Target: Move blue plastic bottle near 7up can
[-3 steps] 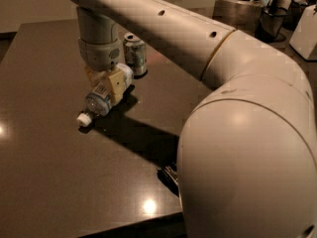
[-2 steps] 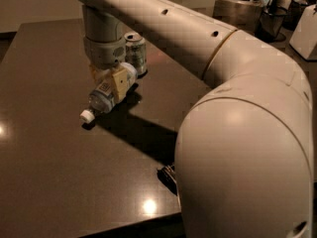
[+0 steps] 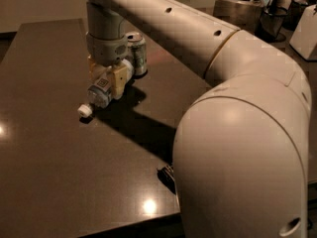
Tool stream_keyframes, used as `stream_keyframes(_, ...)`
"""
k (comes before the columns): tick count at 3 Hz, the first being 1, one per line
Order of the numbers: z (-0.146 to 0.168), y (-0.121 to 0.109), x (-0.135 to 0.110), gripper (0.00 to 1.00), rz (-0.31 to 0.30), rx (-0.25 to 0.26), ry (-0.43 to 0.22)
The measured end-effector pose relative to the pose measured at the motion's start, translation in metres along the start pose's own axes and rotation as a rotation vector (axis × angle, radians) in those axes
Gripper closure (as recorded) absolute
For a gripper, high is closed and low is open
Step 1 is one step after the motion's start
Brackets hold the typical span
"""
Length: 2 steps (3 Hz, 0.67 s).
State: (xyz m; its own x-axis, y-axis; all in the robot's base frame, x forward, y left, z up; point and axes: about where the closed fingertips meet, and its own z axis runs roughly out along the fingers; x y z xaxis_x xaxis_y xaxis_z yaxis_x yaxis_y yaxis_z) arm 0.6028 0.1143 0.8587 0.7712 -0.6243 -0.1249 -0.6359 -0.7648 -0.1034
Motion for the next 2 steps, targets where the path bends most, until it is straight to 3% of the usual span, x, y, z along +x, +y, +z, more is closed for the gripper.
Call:
stream_keyframes(1,0.0024,-0.008,0.0003,0.0,-0.001,0.026,0.0)
stream_keyframes(2,0.0024,-0.008,0.0003,0.0,-0.001,0.026,0.0)
